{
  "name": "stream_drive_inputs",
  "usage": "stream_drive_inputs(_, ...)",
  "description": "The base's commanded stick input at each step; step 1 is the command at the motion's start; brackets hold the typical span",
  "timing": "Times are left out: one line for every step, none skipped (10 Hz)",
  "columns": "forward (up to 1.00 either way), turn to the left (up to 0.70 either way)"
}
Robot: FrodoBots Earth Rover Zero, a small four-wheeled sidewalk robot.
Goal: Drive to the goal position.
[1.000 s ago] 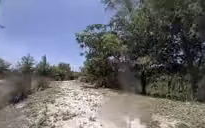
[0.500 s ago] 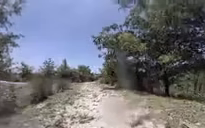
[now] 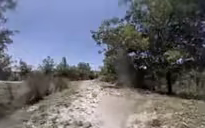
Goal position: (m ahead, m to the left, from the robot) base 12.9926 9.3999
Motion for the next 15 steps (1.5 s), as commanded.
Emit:
stream_drive_inputs(0.3,0.0)
stream_drive_inputs(0.3,0.0)
stream_drive_inputs(0.3,0.0)
stream_drive_inputs(0.3,0.0)
stream_drive_inputs(0.3,0.0)
stream_drive_inputs(0.3,0.0)
stream_drive_inputs(0.3,0.0)
stream_drive_inputs(0.3,0.0)
stream_drive_inputs(0.3,0.0)
stream_drive_inputs(0.3,0.0)
stream_drive_inputs(0.3,0.0)
stream_drive_inputs(0.3,0.0)
stream_drive_inputs(0.3,0.0)
stream_drive_inputs(0.3,0.0)
stream_drive_inputs(0.3,0.0)
